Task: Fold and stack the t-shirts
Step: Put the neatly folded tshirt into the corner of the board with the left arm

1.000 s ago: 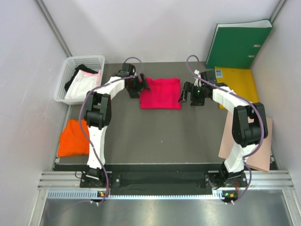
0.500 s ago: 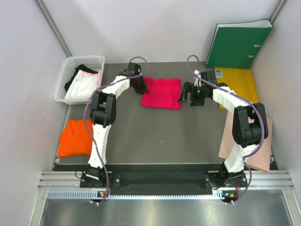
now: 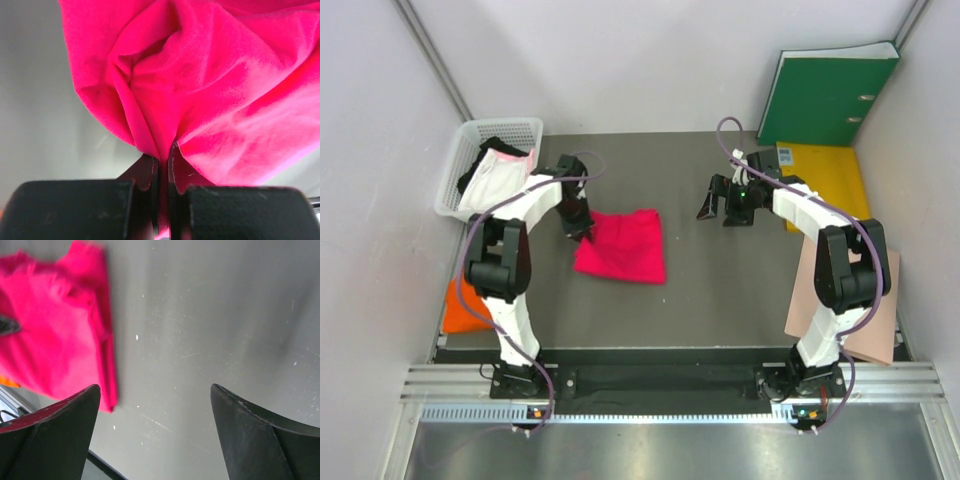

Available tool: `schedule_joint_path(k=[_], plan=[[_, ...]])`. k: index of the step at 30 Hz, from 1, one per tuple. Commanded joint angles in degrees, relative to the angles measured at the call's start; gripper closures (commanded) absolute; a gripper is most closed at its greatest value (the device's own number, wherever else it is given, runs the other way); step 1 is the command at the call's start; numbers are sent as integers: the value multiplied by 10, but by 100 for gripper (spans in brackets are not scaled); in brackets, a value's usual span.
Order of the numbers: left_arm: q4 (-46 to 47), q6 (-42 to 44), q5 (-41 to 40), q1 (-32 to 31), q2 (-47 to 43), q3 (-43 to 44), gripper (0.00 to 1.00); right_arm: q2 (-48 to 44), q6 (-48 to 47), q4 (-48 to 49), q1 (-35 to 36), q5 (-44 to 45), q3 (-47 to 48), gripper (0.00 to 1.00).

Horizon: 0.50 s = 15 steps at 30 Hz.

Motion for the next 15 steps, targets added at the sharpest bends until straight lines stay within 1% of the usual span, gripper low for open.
schedule_joint_path(k=[1, 2, 3, 5, 7, 8, 9, 15], plan=[[-104, 16, -76, 32, -107, -79, 100, -10, -12, -7, -4, -14, 28, 9], [-108, 13, -89, 42, -140, -93, 100, -8, -14, -9, -3, -15, 30, 9], [-112, 11, -89, 64, -156, -105, 100, -7, -15, -11, -4, -15, 34, 9], [-124, 8, -116, 97, -196, -130, 100, -2, -18, -16, -3, -18, 40, 9], [-135, 8, -142, 120, -215, -141, 100, 5, -23, -24, -3, -21, 46, 9], [-145, 9, -151, 147, -232, -144, 100, 7, -24, -27, -3, -22, 52, 9], [-150, 11, -163, 160, -240, -148, 100, 9, -26, -32, -3, -22, 55, 10], [-157, 49, -176, 265, -281, -173, 100, 22, -27, -39, -2, -34, 67, 10]])
